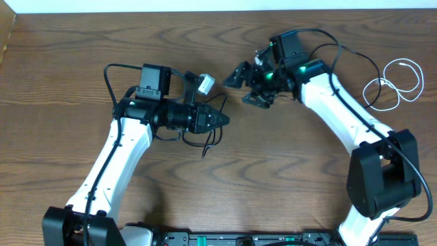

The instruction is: Untangle cables

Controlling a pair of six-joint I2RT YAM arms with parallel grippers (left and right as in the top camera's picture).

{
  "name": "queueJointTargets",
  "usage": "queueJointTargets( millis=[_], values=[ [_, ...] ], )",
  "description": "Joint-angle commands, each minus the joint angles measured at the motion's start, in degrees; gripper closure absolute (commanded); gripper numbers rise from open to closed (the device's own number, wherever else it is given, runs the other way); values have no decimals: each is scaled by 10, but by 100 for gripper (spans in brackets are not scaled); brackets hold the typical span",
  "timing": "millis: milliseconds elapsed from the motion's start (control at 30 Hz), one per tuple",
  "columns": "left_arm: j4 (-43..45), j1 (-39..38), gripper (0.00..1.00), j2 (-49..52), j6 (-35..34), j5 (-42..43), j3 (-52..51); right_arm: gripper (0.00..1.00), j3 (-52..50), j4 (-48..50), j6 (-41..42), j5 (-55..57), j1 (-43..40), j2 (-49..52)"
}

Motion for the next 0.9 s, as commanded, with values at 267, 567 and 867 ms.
queueJointTargets(
  millis=[267,567,867],
  values=[
    [-2,-13,93,3,14,-20,1,20,0,-6,0,-1,58,6],
    [-16,-13,93,3,14,-33,1,99,0,-14,-53,53,61,6],
    [-62,-13,92,3,12,-121,1,99,0,-51,-233,202,59,6]
  ],
)
